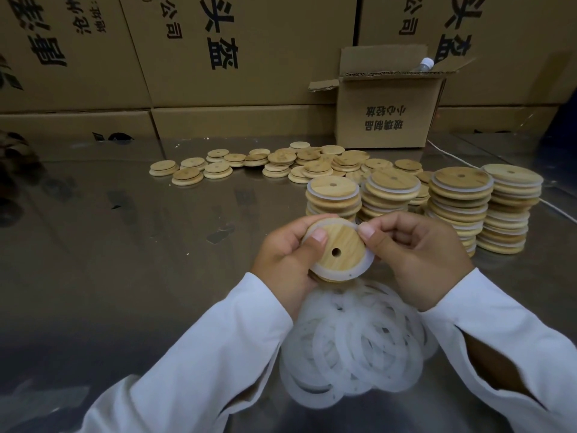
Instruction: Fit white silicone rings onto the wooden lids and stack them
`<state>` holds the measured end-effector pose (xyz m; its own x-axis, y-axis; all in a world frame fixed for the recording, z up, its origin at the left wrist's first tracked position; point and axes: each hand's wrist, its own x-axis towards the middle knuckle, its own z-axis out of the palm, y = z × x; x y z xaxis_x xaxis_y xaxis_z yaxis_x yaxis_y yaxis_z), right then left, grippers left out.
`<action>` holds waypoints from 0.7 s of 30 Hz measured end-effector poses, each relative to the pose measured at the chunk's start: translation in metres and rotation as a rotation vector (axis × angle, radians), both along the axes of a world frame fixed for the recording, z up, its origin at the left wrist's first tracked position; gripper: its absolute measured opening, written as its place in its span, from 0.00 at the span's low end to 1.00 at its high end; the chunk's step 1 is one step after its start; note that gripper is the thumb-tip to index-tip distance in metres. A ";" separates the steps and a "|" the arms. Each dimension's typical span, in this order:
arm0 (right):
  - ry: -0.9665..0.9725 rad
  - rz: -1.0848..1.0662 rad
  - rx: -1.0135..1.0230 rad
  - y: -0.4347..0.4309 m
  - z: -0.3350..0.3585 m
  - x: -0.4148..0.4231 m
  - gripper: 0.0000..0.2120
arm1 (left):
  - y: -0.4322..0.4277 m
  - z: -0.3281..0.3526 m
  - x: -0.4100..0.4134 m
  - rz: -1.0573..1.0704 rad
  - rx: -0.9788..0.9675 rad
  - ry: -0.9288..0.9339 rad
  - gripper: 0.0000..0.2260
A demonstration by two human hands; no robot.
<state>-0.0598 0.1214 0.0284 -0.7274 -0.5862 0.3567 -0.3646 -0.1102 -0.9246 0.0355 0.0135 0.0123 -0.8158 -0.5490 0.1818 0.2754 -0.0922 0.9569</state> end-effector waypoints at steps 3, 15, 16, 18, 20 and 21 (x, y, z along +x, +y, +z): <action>-0.040 0.027 -0.001 0.002 0.003 0.000 0.06 | 0.001 -0.001 0.000 0.048 -0.069 0.009 0.11; 0.070 -0.119 -0.001 0.001 -0.002 0.006 0.08 | 0.001 -0.004 -0.004 0.026 0.019 0.094 0.16; 0.079 -0.122 0.004 0.001 -0.002 0.005 0.08 | 0.001 -0.004 -0.004 0.013 0.012 0.081 0.15; 0.099 -0.121 0.030 0.002 -0.004 0.003 0.08 | 0.000 -0.003 -0.002 0.036 -0.060 0.030 0.13; 0.143 -0.122 0.079 0.002 -0.006 0.003 0.06 | -0.003 -0.002 -0.001 0.092 -0.173 -0.049 0.07; 0.179 -0.125 0.109 0.002 -0.006 0.003 0.05 | -0.004 -0.002 0.000 0.106 -0.228 -0.092 0.04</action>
